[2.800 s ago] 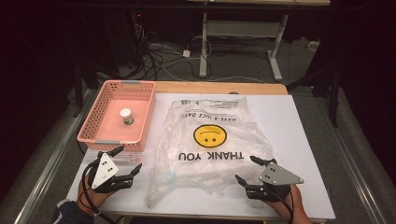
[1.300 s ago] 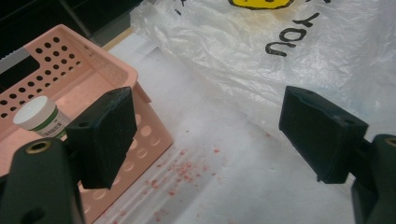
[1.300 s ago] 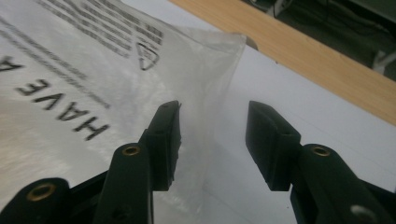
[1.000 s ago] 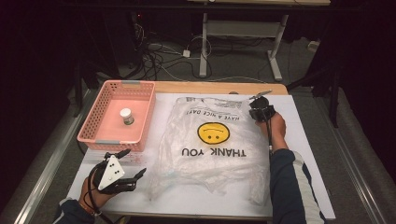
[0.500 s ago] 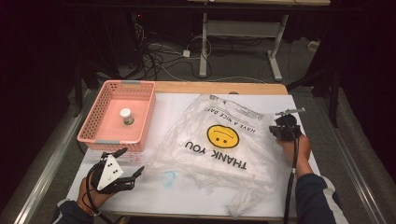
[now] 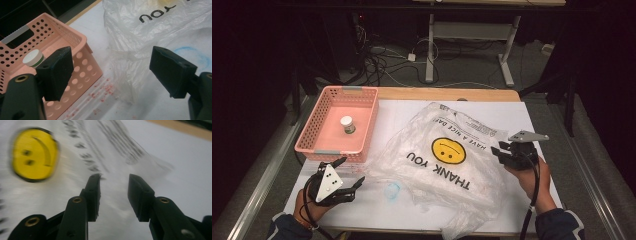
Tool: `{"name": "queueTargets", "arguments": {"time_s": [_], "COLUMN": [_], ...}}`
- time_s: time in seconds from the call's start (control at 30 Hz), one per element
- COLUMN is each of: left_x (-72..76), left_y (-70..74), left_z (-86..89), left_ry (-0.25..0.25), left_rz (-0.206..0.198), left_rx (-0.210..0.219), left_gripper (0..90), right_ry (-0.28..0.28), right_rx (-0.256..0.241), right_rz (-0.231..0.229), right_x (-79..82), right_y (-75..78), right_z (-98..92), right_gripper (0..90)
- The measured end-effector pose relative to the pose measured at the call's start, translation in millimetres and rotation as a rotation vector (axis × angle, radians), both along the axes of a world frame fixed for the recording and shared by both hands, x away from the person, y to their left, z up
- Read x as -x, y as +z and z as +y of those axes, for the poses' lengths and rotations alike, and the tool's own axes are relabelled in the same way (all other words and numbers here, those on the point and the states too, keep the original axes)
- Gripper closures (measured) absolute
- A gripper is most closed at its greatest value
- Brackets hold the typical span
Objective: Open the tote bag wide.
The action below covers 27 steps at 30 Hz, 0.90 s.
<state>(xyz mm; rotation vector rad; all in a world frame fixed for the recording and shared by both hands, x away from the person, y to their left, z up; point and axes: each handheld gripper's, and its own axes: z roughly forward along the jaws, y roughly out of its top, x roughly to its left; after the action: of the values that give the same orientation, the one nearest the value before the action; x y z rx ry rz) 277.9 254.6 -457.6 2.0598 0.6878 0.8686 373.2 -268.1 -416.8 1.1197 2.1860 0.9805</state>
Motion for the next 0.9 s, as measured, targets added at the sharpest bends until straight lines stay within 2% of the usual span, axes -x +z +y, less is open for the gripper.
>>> {"name": "queueTargets", "arguments": {"time_s": [0.03, 0.07, 0.1, 0.13, 0.17, 0.2, 0.23, 0.27, 0.3, 0.4, 0.43, 0.47, 0.5, 0.53, 0.57, 0.6, 0.63, 0.67, 0.7, 0.73, 0.77, 0.8, 0.87, 0.9], "left_x": [0.1, 0.1, 0.1, 0.1, 0.2, 0.3, 0.4, 0.6, 0.6, 0.3, 0.0, -0.2, -0.2, -0.2, -0.1, -0.1, -0.1, -0.2, -0.4, -0.4, -0.5, -0.6, -0.9, -1.1], "left_y": [-0.1, -0.2, -0.3, -0.6, -0.9, -1.1, -1.1, -1.1, -1.1, -1.9, -2.2, -2.5, -2.7, -2.8, -2.9, -2.9, -3.0, -3.1, -3.2, -3.3, -3.4, -3.6, -3.7, -3.7], "left_z": [0.0, 0.0, 0.0, -0.1, -0.4, -0.7, -1.0, -1.2, -1.4, -1.9, -2.0, -2.2, -2.4, -2.5, -2.7, -2.9, -3.0, -3.1, -3.2, -3.3, -3.4, -3.4, -3.3, -3.3], "left_ry": [-0.001, -0.001, -0.002, -0.003, -0.004, -0.006, -0.008, -0.01, -0.012, -0.015, -0.016, -0.017, -0.019, -0.02, -0.022, -0.022, -0.024, -0.025, -0.026, -0.026, -0.026, -0.026, -0.026, -0.025], "left_rz": [0.001, 0.002, 0.003, 0.005, 0.006, 0.008, 0.009, 0.009, 0.009, 0.015, 0.017, 0.019, 0.021, 0.022, 0.022, 0.023, 0.024, 0.025, 0.026, 0.026, 0.026, 0.026, 0.027, 0.028], "left_rx": [-0.001, 0.0, 0.0, -0.002, -0.004, -0.005, -0.005, -0.007, -0.009, -0.013, -0.015, -0.016, -0.018, -0.02, -0.021, -0.022, -0.024, -0.026, -0.028, -0.03, -0.03, -0.029, -0.028, -0.029], "left_gripper": [18.8, 18.7, 18.8, 18.7, 18.7, 18.8, 18.8, 18.8, 18.7, 18.7, 18.8, 18.8, 18.8, 18.8, 18.8, 18.8, 18.7, 18.7, 18.8, 18.8, 18.8, 18.7, 18.8, 18.8], "right_ry": [0.0, 0.04, 0.137, 0.137, 0.186, 0.279, 0.322, 0.322, 0.366, 0.468, 0.53, 0.53, 0.582, 0.582, 0.59, 0.59, 0.587, 0.587, 0.581, 0.574, 0.574, 0.572, 0.568, 0.568], "right_rx": [0.0, -0.015, -0.033, -0.033, -0.042, -0.052, -0.048, -0.048, -0.051, -0.021, 0.023, 0.023, 0.074, 0.074, 0.137, 0.137, 0.187, 0.187, 0.212, 0.216, 0.216, 0.214, 0.204, 0.204], "right_rz": [0.0, -0.01, -0.024, -0.024, -0.02, -0.003, 0.008, 0.008, 0.027, 0.064, 0.084, 0.084, 0.113, 0.113, 0.158, 0.158, 0.204, 0.204, 0.239, 0.252, 0.252, 0.26, 0.24, 0.24], "right_x": [0.0, 6.8, 18.7, 18.7, 23.8, 32.6, 36.5, 36.5, 39.9, 50.1, 55.7, 55.7, 58.3, 58.3, 56.6, 56.6, 52.1, 52.1, 48.7, 47.4, 47.4, 46.5, 46.7, 46.7], "right_y": [0.0, 4.5, 11.1, 11.1, 13.0, 14.3, 13.7, 13.7, 12.3, 6.0, -1.1, -1.1, -9.8, -9.8, -19.5, -19.5, -30.4, -30.4, -38.2, -40.6, -40.6, -41.8, -40.0, -40.0], "right_z": [0.0, 8.9, 27.8, 27.8, 38.3, 59.5, 70.5, 70.5, 80.5, 108.0, 124.2, 124.2, 136.8, 136.8, 145.2, 145.2, 149.8, 149.8, 150.5, 150.2, 150.2, 149.6, 148.4, 148.4], "right_gripper": [59.4, 57.9, 57.4, 57.4, 56.5, 54.1, 53.0, 53.0, 52.0, 49.7, 49.0, 49.0, 49.2, 49.2, 49.6, 49.6, 53.4, 53.4, 63.0, 68.6, 68.6, 73.2, 80.7, 80.7]}}
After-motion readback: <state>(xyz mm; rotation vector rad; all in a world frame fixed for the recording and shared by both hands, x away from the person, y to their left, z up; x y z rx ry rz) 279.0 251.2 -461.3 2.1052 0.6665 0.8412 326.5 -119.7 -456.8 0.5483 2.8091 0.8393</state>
